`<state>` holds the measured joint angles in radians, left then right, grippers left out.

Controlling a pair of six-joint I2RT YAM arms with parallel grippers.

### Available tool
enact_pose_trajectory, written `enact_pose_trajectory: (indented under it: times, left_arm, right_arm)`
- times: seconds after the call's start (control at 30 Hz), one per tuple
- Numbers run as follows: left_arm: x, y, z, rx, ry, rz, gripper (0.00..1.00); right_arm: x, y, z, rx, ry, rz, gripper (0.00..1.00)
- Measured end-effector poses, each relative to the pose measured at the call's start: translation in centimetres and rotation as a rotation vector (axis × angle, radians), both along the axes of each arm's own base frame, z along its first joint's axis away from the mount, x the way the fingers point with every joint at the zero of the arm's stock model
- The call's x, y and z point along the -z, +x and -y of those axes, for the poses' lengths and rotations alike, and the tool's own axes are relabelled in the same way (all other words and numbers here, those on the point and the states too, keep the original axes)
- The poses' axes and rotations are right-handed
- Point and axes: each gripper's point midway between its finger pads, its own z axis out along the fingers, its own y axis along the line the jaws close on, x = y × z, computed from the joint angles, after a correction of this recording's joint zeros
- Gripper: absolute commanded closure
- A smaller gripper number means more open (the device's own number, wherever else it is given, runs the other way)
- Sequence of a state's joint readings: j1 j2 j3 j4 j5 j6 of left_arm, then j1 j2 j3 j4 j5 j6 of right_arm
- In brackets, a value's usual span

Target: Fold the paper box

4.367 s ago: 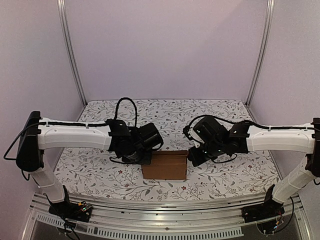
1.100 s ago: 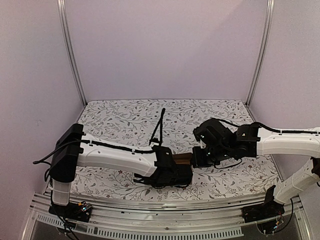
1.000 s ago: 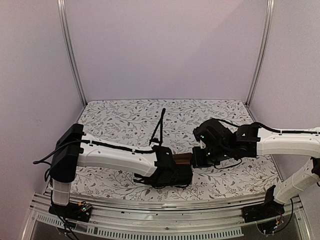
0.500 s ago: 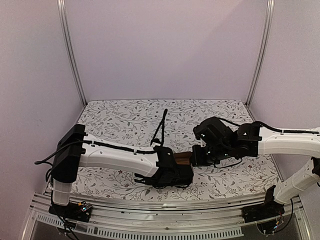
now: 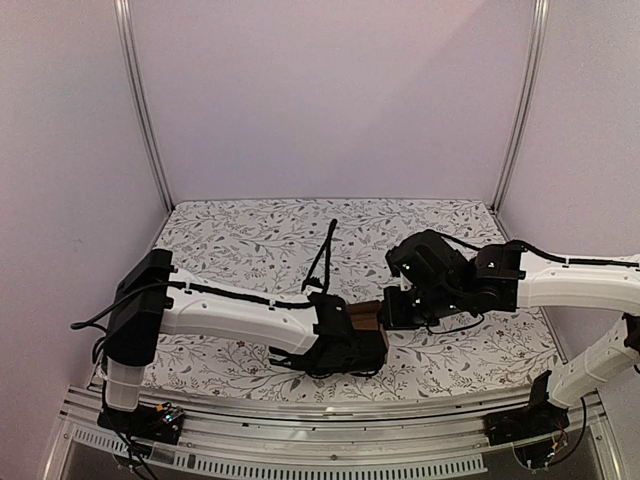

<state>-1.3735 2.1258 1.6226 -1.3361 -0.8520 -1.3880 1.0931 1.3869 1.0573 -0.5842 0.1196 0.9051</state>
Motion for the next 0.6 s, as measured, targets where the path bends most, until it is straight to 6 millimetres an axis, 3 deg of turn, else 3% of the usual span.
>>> enact_pose_trajectory:
  times: [0.6]
  left_arm:
    - [0.2,0.0,0.1,0.003,0.003,-0.002,1.0]
  right_arm:
    - [-1.1,0.2,-0.5,0.009,0.025,0.004,1.0]
